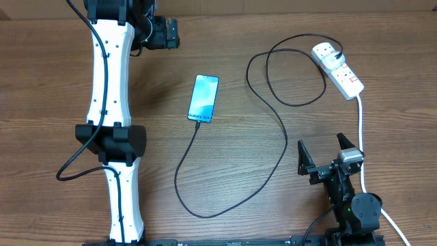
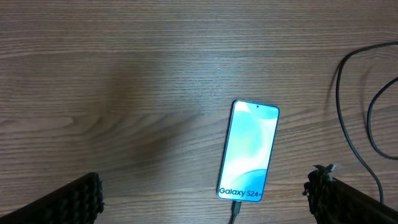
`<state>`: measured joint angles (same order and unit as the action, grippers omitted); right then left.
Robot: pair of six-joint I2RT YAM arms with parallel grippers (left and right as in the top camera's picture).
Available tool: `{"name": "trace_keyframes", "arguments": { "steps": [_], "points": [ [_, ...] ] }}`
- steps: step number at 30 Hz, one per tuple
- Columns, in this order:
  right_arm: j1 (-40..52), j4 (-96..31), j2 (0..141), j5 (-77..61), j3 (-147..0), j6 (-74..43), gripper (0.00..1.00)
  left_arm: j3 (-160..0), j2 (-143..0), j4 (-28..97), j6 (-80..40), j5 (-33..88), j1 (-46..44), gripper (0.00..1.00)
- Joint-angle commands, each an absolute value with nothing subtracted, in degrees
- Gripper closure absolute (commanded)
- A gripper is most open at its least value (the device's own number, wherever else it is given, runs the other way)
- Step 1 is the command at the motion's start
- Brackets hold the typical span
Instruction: Plug charger to phone and switch on socket
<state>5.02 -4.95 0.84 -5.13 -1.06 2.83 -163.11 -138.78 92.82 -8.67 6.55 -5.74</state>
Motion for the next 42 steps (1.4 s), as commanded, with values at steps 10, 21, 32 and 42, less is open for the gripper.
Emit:
{"name": "trace_keyframes", "arguments": {
  "steps": [10,21,32,42],
  "points": [
    [5.4,-4.6,0.2,-4.8,-0.5,3.1,0.0,-163.2,-138.5,92.8,-9.0,5.7,-5.7,0.0],
    [5.4,-4.6,0.2,-4.8,-0.5,3.1,0.0,-161.8,-135.9,90.1,-9.0,5.7,-6.4,0.0],
    [5.4,-4.6,0.2,-4.8,-0.5,3.1,0.0,-139.5,-114.5,89.3,-6.1,-1.3,-12.6,0.0],
    [5.4,-4.6,0.2,-4.8,-0.5,3.1,0.0,-117.1,-100.1,78.5,-6.4,-6.0,-17.0,0.0]
  ]
}}
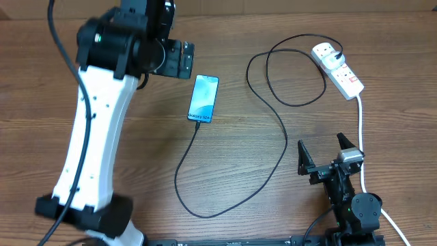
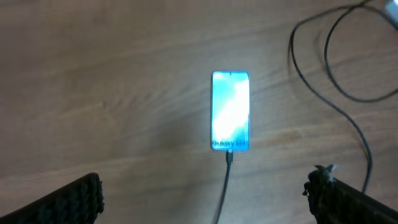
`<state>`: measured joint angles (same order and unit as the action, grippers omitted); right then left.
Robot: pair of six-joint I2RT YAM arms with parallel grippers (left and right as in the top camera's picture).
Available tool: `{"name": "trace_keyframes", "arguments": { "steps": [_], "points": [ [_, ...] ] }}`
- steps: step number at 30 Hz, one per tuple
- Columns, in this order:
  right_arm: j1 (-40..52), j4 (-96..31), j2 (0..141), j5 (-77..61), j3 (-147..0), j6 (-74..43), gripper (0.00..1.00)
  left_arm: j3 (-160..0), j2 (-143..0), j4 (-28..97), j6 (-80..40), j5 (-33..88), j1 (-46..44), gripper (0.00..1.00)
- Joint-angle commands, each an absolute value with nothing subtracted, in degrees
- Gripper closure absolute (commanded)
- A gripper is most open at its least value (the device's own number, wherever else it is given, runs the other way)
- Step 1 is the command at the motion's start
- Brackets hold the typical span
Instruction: Plug charger to phone and switch on socket
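Observation:
The phone lies face up mid-table with its blue screen lit; it also shows in the left wrist view as the phone, blurred. A black charger cable runs from the phone's near end in a long loop to the plug in the white socket strip at the far right. My left gripper hangs open high above the table just left of the phone, its fingers wide apart with nothing between them. My right gripper rests open at the near right, beside the strip's white lead.
The white lead of the socket strip runs down the right side past my right arm. The left arm's white links stretch over the left half of the wooden table.
My left arm has risen and shifted right, toward the phone, so the phone looks smaller and farther off in its wrist view. Phone, cable, socket strip and right arm are unchanged.

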<state>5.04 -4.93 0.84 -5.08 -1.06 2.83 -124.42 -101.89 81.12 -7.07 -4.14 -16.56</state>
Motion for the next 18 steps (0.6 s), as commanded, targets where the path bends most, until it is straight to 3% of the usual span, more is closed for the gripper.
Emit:
{"name": "trace_keyframes", "arguments": {
  "steps": [1,18],
  "points": [
    [5.4,-4.6,0.2,-4.8,-0.5,3.1,0.0,-114.5,-99.1,77.2,-6.5,-5.9,-17.0,0.0],
    [5.4,-4.6,0.2,-4.8,-0.5,3.1,0.0,-77.9,-80.0,66.7,-6.5,-4.3,-16.0,0.0]
  ]
}}
